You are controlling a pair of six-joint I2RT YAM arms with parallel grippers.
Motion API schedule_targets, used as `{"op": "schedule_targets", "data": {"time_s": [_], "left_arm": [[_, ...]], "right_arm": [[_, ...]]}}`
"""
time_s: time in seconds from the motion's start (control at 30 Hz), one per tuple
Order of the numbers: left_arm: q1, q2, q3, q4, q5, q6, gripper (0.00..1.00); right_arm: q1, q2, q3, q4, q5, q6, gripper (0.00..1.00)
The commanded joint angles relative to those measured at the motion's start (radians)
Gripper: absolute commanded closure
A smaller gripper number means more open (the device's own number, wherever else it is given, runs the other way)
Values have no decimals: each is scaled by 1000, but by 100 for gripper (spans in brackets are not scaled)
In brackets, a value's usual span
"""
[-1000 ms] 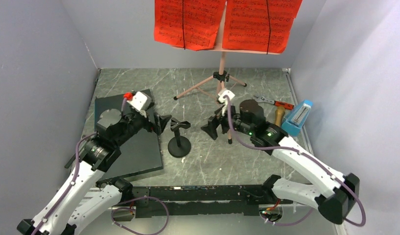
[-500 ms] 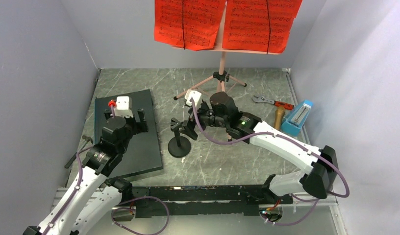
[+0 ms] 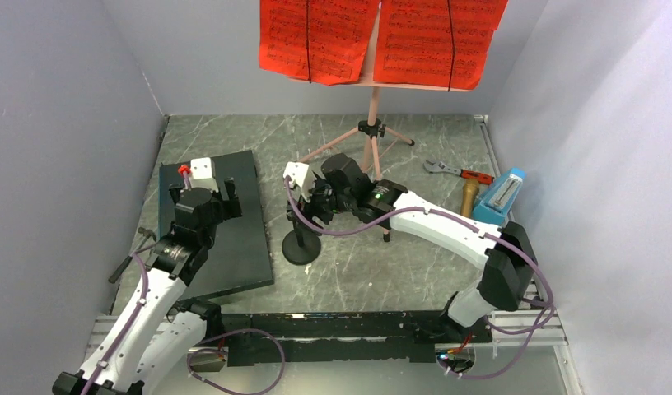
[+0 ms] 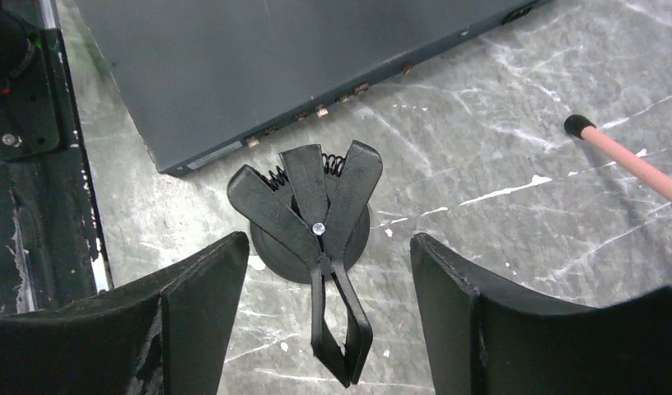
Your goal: Pack up the instrument practice props
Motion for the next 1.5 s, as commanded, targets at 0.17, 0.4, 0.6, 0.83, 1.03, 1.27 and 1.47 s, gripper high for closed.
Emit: {"op": "schedule_targets", "data": {"time_s": [0.17, 0.4, 0.6, 0.83, 1.03, 1.27, 1.47], "left_arm": [[22, 2, -3, 59, 47, 4, 6], [26, 5, -4, 66, 61, 7, 6], [28, 12, -4, 70, 69, 9, 6], [31, 26, -4, 75, 83, 8, 6], [35, 35, -5, 76, 90, 6, 6], [39, 45, -4, 81, 111, -1, 6], [40, 47, -4, 81, 113, -1, 6]], "right_arm": [[3, 15, 78, -71, 30, -63, 51], [3, -31, 94, -109, 23, -44, 91], [3, -98, 106, -188, 26, -14, 100], [-16, -203, 132, -346, 103, 65, 100], [-65, -306, 172, -484, 234, 166, 100], [-235, -388, 233, -672, 382, 297, 100], [-384, -415, 263, -771, 479, 354, 100]]}}
